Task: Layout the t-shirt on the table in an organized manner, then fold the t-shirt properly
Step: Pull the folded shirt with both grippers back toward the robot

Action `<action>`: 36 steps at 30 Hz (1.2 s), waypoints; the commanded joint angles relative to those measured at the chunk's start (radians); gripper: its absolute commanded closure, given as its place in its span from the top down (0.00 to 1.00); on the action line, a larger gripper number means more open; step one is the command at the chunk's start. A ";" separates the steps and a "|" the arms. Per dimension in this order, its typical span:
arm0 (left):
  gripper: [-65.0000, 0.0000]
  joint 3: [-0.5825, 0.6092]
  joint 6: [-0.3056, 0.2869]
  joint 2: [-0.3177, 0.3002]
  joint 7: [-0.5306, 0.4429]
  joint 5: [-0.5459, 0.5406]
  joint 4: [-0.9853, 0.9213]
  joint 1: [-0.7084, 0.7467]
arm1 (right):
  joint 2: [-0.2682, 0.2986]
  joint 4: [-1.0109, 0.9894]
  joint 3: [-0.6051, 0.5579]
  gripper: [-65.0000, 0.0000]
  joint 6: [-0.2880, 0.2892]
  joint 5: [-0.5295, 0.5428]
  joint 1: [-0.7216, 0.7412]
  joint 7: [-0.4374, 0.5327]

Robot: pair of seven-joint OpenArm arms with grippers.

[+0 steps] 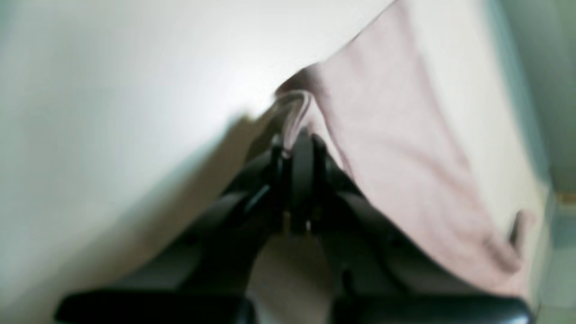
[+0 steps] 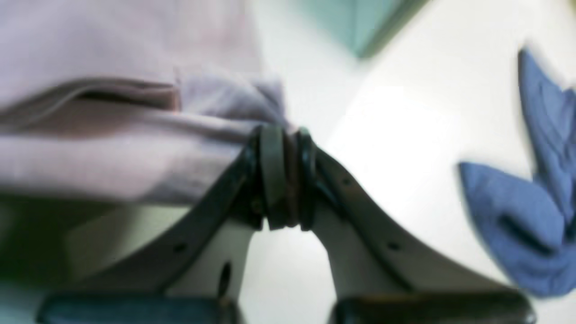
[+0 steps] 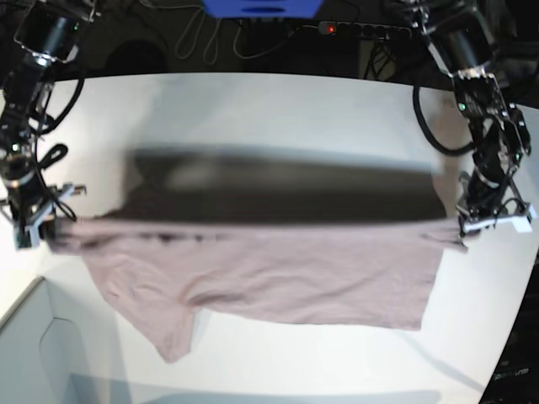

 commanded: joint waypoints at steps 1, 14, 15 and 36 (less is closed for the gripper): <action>0.00 0.000 -0.004 -0.017 -0.026 -0.005 0.020 -0.036 | 0.018 0.013 0.005 0.00 -0.006 0.006 0.034 0.017; 0.00 0.005 -0.002 -0.038 -0.026 -0.003 -0.023 -0.076 | 0.018 0.011 0.007 0.00 -0.006 0.009 0.054 -0.106; 0.00 0.003 -0.002 -0.038 -0.026 -0.003 -0.023 -0.062 | 0.018 0.011 0.007 0.00 -0.006 0.010 0.028 -0.104; 0.00 -0.026 -0.004 -0.006 -0.029 -0.005 0.059 0.325 | -0.092 0.040 0.068 0.00 0.090 0.010 -0.391 -0.011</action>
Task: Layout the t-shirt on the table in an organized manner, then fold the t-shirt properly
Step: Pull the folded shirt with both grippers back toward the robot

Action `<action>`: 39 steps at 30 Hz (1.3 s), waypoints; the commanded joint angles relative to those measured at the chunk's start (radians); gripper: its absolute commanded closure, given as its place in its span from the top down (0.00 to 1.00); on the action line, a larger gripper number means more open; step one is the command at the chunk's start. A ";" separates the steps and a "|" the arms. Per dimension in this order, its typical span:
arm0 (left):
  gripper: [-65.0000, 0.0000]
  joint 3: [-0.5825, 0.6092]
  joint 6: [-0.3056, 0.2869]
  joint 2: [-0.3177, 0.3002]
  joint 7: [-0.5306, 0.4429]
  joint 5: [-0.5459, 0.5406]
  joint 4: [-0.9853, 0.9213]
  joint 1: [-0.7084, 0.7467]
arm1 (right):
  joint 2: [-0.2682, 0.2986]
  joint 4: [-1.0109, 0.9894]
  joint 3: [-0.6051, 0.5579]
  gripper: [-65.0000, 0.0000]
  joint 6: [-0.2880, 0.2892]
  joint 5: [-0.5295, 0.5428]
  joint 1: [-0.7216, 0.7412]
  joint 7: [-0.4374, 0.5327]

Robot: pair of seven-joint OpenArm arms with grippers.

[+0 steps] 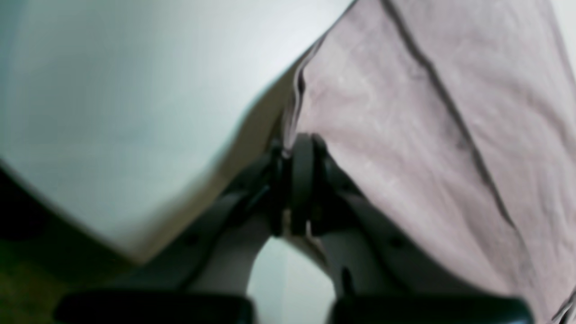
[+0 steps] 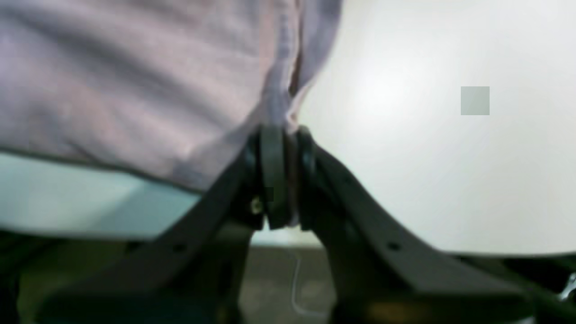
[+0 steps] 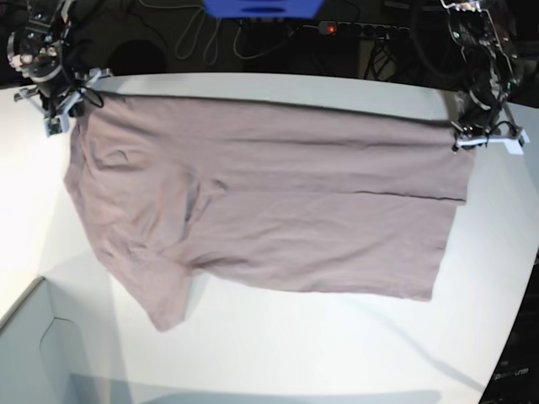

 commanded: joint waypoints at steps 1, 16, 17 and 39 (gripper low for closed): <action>0.00 -0.006 -0.003 -0.002 -0.016 -0.004 0.019 0.001 | 0.015 0.015 0.007 0.00 0.013 0.011 -0.005 0.021; 0.00 -0.006 -0.003 0.009 -0.016 -0.004 0.087 0.070 | 0.016 0.017 0.009 0.00 0.013 0.012 -0.023 0.022; 0.00 -0.006 -0.003 0.009 -0.016 -0.004 0.084 0.070 | 0.015 0.019 0.009 0.00 0.013 0.012 -0.025 0.022; 0.00 -0.006 -0.003 0.023 -0.016 -0.004 0.087 0.139 | -0.008 0.020 0.099 0.00 0.067 0.008 -0.029 0.021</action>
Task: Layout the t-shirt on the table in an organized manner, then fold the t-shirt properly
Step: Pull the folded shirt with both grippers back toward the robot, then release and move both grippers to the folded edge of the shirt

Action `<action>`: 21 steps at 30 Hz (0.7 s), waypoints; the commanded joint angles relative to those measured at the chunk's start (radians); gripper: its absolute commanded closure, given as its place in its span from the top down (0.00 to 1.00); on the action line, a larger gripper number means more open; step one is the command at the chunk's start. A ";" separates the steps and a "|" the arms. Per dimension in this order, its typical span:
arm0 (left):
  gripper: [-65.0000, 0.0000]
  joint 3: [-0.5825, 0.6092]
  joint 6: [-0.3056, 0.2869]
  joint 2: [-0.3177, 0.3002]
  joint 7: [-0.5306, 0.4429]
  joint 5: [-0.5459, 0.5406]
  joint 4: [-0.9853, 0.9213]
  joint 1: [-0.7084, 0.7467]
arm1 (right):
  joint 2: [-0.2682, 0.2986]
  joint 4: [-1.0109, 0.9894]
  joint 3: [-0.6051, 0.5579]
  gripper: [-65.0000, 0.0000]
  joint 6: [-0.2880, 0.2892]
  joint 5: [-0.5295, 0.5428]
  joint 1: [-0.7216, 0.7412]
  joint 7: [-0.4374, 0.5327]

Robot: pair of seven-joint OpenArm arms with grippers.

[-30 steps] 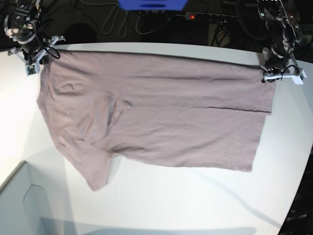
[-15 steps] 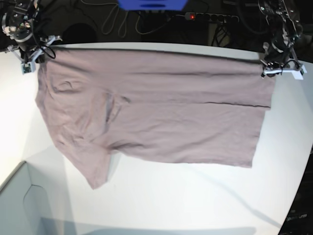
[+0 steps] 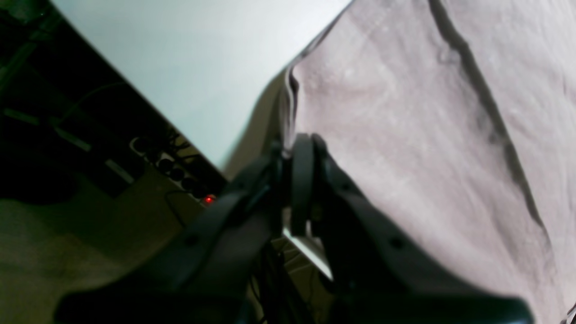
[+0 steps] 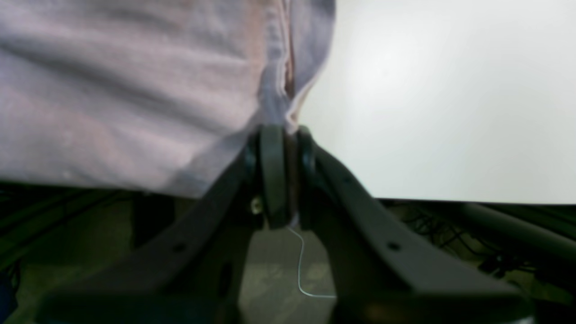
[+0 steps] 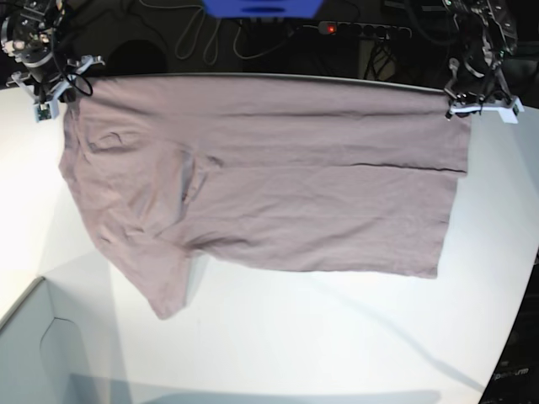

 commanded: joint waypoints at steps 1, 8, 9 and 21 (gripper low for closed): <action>0.00 -0.004 -0.002 -0.010 -0.014 -0.002 0.018 0.004 | 0.013 0.018 0.007 0.01 0.021 0.006 -0.002 0.015; 0.34 -0.004 -0.002 -0.008 -0.013 -0.002 0.064 0.030 | 0.019 0.024 0.007 0.43 0.021 0.011 -0.019 0.016; 0.43 -0.004 -0.002 -0.008 -0.013 -0.002 0.089 0.036 | 0.019 0.025 0.008 0.48 0.021 0.011 -0.019 0.018; 0.68 -0.035 0.004 0.022 -0.014 0.009 0.316 -0.030 | -0.054 0.210 0.130 0.55 0.021 0.008 0.084 0.016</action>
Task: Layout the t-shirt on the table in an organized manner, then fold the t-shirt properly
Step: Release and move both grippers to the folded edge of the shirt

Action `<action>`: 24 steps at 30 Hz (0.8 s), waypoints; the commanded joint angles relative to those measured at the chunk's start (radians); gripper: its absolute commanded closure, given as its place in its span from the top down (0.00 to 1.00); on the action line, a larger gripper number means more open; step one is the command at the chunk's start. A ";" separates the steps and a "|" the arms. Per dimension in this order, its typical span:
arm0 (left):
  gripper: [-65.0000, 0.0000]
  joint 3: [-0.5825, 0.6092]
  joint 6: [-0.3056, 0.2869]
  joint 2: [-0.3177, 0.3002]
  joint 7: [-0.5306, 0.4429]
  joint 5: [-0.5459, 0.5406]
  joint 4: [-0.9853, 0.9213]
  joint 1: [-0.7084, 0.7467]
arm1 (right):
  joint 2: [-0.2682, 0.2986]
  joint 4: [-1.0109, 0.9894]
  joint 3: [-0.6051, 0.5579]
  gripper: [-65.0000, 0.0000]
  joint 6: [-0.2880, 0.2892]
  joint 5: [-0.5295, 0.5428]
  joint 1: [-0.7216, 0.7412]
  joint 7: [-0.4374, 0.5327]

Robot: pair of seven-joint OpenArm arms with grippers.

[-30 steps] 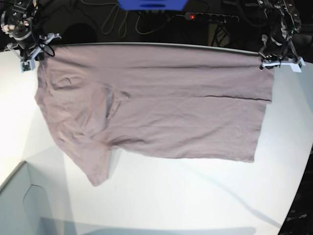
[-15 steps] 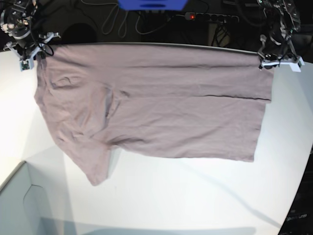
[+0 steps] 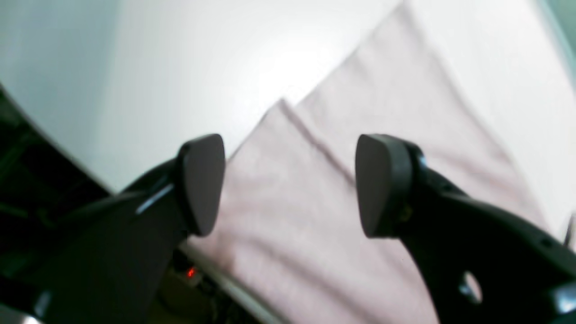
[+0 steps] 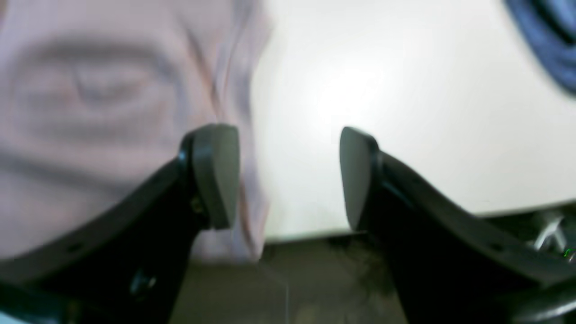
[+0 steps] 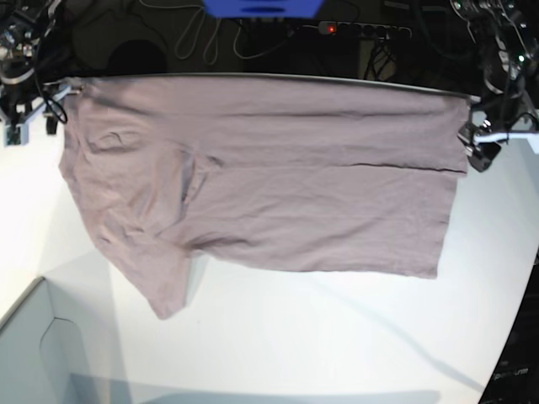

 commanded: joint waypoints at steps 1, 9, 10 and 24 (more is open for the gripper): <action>0.68 -0.002 -0.009 -0.012 -0.021 -0.007 0.001 -0.049 | 0.015 0.014 0.002 0.55 0.015 0.008 0.020 0.019; 0.68 0.114 -0.014 -0.147 -0.022 -0.006 -0.332 -0.380 | 0.083 -0.118 -0.113 0.55 0.015 -0.092 0.225 0.014; 0.68 0.149 -0.014 -0.165 -0.022 -0.006 -0.381 -0.420 | 0.084 -0.144 -0.119 0.55 0.015 -0.109 0.257 0.014; 0.68 0.671 -0.015 -0.278 -0.383 0.076 -1.180 -0.869 | 0.052 -0.285 -0.127 0.55 0.015 -0.239 0.400 0.014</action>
